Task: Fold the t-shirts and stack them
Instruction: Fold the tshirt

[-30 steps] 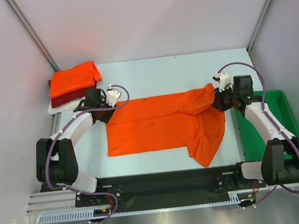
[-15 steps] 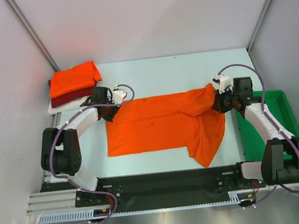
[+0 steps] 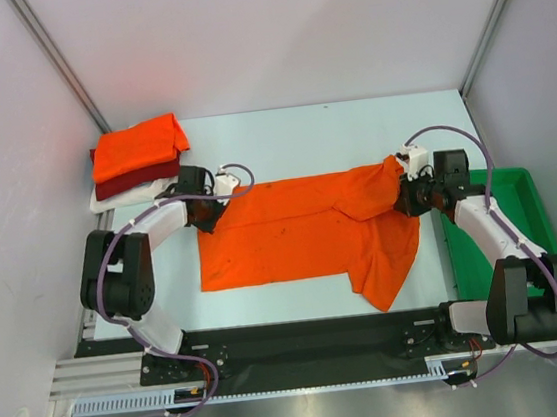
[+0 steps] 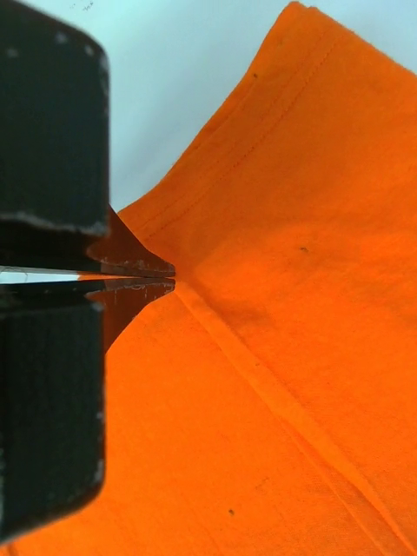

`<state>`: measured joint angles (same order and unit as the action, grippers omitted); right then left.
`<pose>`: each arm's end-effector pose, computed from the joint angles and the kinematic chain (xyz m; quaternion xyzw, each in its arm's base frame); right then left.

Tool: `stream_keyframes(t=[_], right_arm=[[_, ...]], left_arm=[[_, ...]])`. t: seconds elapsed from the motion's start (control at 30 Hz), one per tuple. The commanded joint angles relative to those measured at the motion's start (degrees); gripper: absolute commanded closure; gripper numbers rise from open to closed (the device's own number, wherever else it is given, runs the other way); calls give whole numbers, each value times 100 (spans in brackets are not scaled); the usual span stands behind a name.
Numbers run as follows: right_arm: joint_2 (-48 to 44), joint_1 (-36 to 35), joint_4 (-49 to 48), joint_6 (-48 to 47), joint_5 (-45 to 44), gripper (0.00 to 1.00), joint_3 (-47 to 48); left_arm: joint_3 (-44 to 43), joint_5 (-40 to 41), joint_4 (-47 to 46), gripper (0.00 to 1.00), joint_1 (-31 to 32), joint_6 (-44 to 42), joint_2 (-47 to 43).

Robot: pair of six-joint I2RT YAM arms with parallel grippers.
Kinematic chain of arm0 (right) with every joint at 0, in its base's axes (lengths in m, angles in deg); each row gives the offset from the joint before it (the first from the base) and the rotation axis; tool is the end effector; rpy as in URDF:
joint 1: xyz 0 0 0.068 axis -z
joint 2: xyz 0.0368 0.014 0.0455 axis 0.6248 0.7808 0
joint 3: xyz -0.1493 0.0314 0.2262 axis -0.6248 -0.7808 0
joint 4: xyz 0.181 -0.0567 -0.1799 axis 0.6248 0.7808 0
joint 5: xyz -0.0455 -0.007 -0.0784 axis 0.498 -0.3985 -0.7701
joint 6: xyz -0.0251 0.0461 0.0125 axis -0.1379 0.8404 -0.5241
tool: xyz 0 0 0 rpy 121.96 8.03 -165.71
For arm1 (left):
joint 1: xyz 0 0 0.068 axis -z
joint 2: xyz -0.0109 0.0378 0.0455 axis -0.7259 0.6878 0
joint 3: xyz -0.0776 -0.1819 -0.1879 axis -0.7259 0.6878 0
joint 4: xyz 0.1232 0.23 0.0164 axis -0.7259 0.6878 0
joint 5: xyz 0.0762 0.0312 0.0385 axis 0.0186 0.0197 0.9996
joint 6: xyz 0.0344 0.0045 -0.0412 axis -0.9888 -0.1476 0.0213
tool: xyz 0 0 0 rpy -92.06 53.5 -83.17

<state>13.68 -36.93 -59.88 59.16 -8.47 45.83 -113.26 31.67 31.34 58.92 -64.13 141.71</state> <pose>0.2573 0.0081 0.2281 -0.1854 0.8947 0.1598 0.3736 0.3221 -0.0746 0.1745 0.3515 0.9014 -0.0184 0.2522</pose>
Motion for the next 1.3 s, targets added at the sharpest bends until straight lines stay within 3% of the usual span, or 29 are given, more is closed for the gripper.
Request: stream_keyframes(t=[0.0,0.07,0.13,0.23,0.4,0.7,1.0,1.27], right_arm=[[-99,28,-83,33,96,100,-23],[-81,55,58,-80,210,93,29],[-107,151,575,-152,254,67,415],[-143,564,376,119,150,56,950],[963,670,-326,191,-35,54,1497],[2702,670,-355,68,-36,57,2595],[3750,644,-267,50,-9,58,3737],[4313,486,-126,-38,219,58,3906]], left_arm=[[-8,-136,-158,100,27,144,-27],[-34,-128,-106,100,27,109,-1],[-104,-110,-70,100,27,92,-53],[-340,-75,-70,100,27,83,-106],[-991,-31,149,97,19,56,350],[-1651,-136,378,98,-25,258,966],[-1695,-40,334,99,-104,276,1326],[-2046,619,281,99,-148,294,1695]])
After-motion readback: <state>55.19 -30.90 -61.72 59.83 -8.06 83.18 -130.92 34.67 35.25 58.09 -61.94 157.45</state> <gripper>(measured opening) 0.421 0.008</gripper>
